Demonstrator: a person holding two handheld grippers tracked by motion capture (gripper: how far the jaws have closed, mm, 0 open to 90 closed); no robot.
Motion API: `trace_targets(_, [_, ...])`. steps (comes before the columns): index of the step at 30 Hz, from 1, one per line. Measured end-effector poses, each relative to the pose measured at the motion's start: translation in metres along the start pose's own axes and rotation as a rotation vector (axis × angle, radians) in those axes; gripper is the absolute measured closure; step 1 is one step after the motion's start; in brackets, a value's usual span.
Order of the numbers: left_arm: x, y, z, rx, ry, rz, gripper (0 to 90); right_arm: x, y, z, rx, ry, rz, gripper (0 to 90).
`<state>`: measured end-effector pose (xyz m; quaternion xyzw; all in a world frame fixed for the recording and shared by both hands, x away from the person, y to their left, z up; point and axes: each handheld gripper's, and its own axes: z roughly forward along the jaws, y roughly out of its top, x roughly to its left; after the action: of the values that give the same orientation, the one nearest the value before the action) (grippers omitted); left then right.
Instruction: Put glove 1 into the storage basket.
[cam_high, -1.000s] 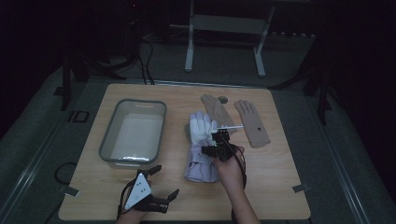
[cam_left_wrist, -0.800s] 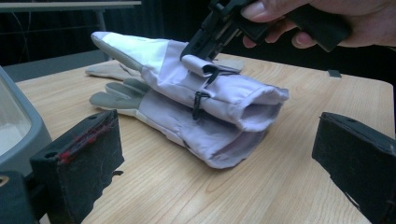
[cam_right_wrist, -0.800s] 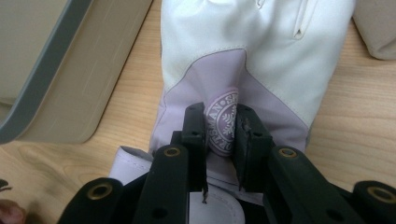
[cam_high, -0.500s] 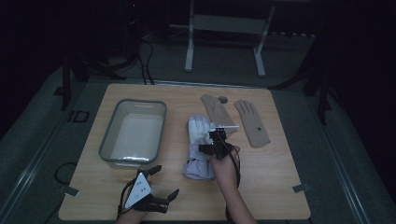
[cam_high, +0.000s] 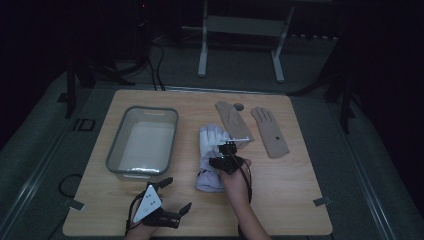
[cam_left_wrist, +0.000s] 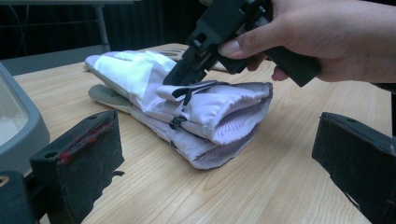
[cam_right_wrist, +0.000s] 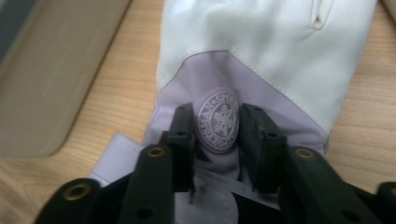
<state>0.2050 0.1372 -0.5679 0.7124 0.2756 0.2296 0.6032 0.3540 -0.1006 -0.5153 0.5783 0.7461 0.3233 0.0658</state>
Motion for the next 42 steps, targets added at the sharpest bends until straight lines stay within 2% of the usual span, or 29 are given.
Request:
trace_targets(4, [0.001,0.001,0.0,0.013,0.007,-0.02,2.0,0.004,0.002,-0.009,-0.032,0.025,-0.055,45.5])
trace_targets(6, [0.0,0.003,-0.001,0.012,0.024,-0.03,2.0,0.005,0.005,-0.015,-0.04,0.041,-0.082,41.1])
trace_targets(7, [0.0,0.004,-0.002,0.013,0.035,-0.028,2.0,0.004,0.006,-0.02,-0.057,0.044,-0.105,35.8])
trace_targets(8, [-0.001,0.006,-0.002,0.028,0.045,-0.026,2.0,0.003,0.007,-0.024,-0.074,0.048,-0.116,31.5])
trace_targets(10, [-0.004,0.008,-0.001,0.035,0.059,-0.02,2.0,-0.003,0.01,-0.032,-0.074,0.084,-0.128,23.0])
trace_targets(12, [-0.007,0.012,0.001,0.063,0.073,-0.019,2.0,-0.009,0.011,-0.04,-0.111,0.086,-0.133,17.2])
trace_targets(13, [-0.008,0.014,0.002,0.082,0.081,-0.021,2.0,-0.014,0.014,-0.045,-0.12,0.089,-0.155,15.3])
trace_targets(15, [-0.009,0.02,0.006,0.108,0.075,-0.046,2.0,-0.023,0.017,-0.052,-0.114,0.11,-0.164,15.0])
trace_targets(17, [-0.009,0.027,0.011,0.169,0.105,-0.053,2.0,-0.033,0.02,-0.06,-0.152,0.156,-0.19,14.8])
trace_targets(18, [-0.009,0.031,0.013,0.19,0.091,-0.074,3.2,-0.037,0.021,-0.063,-0.167,0.171,-0.21,14.8])
trace_targets(19, [-0.008,0.034,0.015,0.186,0.073,-0.1,4.4,-0.042,0.022,-0.066,-0.173,0.187,-0.234,14.8])
trace_targets(20, [-0.007,0.039,0.019,0.193,0.055,-0.141,4.4,-0.045,0.023,-0.068,-0.183,0.193,-0.249,14.9])
trace_targets(21, [-0.007,0.044,0.022,0.207,0.049,-0.154,4.4,-0.049,0.023,-0.071,-0.198,0.196,-0.269,15.2])
trace_targets(24, [-0.007,0.059,0.035,0.227,0.041,-0.179,4.4,-0.055,0.023,-0.077,-0.21,0.216,-0.288,15.4])
trace_targets(25, [-0.007,0.063,0.039,0.228,0.035,-0.192,4.4,-0.057,0.023,-0.078,-0.209,0.206,-0.289,17.1])
trace_targets(27, [-0.005,0.075,0.049,0.25,0.057,-0.192,4.6,-0.061,0.024,-0.078,-0.173,0.193,-0.278,16.2])
trace_targets(29, [-0.002,0.083,0.058,0.283,0.063,-0.188,4.6,-0.065,0.025,-0.076,-0.158,0.195,-0.252,12.5])
trace_targets(31, [0.005,0.091,0.07,0.333,0.077,-0.214,5.8,-0.065,0.027,-0.073,-0.172,0.213,-0.237,11.9])
trace_targets(32, [0.007,0.092,0.073,0.347,0.078,-0.23,6.7,-0.063,0.027,-0.07,-0.167,0.237,-0.246,11.8])
trace_targets(35, [0.017,0.096,0.083,0.41,0.092,-0.264,6.8,-0.056,0.026,-0.06,-0.12,0.219,-0.285,14.3])
trace_targets(37, [0.02,0.094,0.087,0.44,0.116,-0.279,10.6,-0.053,0.027,-0.05,-0.106,0.207,-0.285,20.7])
trace_targets(39, [0.02,0.088,0.092,0.465,0.129,-0.289,12.0,-0.054,0.03,-0.04,-0.095,0.202,-0.266,22.1])
trace_targets(41, [0.018,0.078,0.099,0.508,0.159,-0.272,13.9,-0.056,0.03,-0.027,-0.072,0.186,-0.246,29.4])
trace_targets(42, [0.017,0.074,0.101,0.517,0.153,-0.276,14.0,-0.058,0.029,-0.022,-0.059,0.189,-0.236,29.4])
